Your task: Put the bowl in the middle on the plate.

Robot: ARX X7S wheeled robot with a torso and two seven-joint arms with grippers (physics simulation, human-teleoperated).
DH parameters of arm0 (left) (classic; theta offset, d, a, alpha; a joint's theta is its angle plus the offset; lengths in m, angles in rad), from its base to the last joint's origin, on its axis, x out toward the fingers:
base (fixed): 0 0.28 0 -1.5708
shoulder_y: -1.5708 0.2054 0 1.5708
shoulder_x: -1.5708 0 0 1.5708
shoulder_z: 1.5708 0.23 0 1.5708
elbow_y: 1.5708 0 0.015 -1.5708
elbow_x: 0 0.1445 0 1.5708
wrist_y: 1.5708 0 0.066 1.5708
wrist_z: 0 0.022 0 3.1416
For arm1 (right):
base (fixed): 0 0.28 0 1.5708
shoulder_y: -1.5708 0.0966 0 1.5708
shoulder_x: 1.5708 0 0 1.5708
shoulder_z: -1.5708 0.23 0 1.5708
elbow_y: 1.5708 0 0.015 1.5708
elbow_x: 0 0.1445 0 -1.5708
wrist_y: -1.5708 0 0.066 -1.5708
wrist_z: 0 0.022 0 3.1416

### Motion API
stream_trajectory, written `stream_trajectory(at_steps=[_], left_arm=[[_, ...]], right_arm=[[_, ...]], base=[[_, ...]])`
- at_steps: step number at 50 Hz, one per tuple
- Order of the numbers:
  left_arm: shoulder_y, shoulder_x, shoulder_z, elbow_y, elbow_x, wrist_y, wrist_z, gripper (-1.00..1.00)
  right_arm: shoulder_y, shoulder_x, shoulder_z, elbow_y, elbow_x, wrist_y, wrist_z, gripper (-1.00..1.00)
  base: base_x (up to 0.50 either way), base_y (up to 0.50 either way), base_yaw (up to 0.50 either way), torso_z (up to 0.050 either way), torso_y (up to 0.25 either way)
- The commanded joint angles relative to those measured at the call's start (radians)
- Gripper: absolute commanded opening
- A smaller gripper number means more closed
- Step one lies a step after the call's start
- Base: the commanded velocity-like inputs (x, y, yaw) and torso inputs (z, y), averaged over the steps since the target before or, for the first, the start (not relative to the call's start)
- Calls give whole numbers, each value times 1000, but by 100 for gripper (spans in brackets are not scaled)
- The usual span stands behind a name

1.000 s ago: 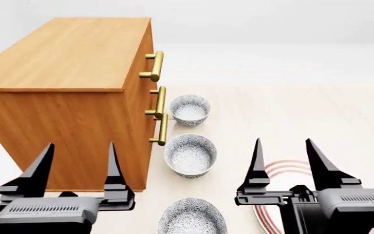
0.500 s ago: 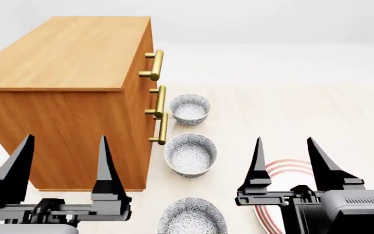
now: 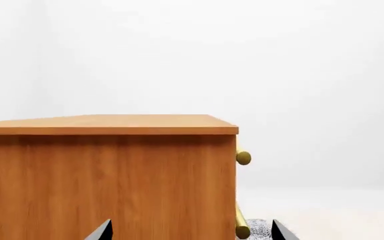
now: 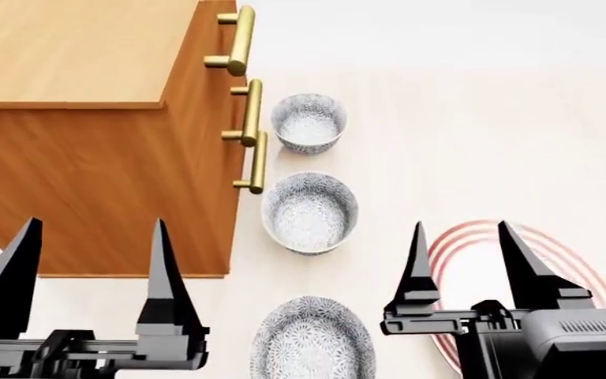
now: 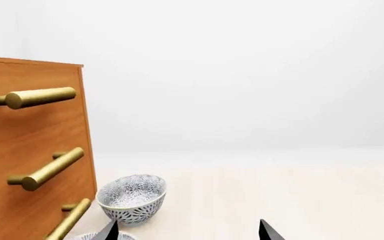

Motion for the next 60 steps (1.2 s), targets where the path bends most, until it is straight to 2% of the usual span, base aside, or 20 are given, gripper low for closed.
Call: stream_trajectory(at_steps=[1, 13, 14, 30, 38, 54, 60], left_arm=[[-62, -72, 91, 2, -17, 39, -90, 100], [-101, -89, 136, -1, -21, 22, -127, 100], [-94, -89, 132, -11, -39, 62, -118, 100], [-121, -117, 174, -3, -24, 77, -151, 100], [-133, -126, 190, -3, -24, 89, -163, 100], [-157, -136, 219, -4, -26, 93, -180, 100], [-168, -138, 224, -15, -38, 96, -185, 100]], right_arm=[[0, 15, -14, -9, -1, -6, 5, 100], [-1, 23, -20, -7, 3, -11, 14, 100], [0, 23, -21, -6, 2, -11, 15, 100], [7, 32, -27, -9, 17, -2, 28, 100], [6, 38, -31, -12, 21, -4, 32, 100], [5, 47, -38, -8, 20, -18, 41, 100], [31, 56, -30, -48, 52, 45, 56, 100]], base=[[0, 0, 0, 0, -250], [0, 0, 0, 0, -239], [0, 0, 0, 0, 0], [0, -4, 0, 0, 0], [0, -432, 0, 0, 0], [0, -2, 0, 0, 0], [0, 0, 0, 0, 0]])
